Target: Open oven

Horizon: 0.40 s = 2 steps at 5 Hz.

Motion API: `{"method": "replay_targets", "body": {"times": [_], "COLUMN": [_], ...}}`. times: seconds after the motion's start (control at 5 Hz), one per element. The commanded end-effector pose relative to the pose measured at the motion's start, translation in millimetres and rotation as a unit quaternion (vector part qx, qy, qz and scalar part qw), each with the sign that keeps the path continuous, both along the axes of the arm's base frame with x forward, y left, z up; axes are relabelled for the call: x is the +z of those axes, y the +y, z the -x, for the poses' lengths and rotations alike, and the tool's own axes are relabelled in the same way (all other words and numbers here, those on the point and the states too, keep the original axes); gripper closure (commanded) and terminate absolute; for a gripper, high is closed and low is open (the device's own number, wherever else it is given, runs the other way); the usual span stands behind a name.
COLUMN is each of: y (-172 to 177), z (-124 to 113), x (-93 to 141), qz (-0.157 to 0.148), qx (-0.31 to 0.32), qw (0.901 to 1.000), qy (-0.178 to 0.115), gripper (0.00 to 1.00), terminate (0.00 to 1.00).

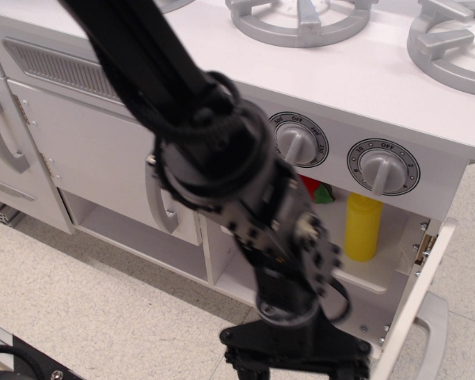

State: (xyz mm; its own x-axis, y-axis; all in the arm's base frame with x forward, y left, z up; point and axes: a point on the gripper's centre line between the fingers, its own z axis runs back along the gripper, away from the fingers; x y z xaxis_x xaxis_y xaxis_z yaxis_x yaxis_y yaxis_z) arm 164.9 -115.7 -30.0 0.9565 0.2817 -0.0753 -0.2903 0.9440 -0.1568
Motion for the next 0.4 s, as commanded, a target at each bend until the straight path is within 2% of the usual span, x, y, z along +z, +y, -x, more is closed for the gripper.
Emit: {"method": "replay_targets", "body": {"times": [0.0, 0.2], "y": [-27.3, -27.3], "z": [6.9, 6.9], "x": [27.4, 27.4], "qz": [0.011, 0.011], "qx": [-0.078, -0.078], "qw": [0.9961, 0.9961], "qy": [-0.041, -0.041], "gripper": [0.0, 0.0], "terminate": [0.0, 1.0]}}
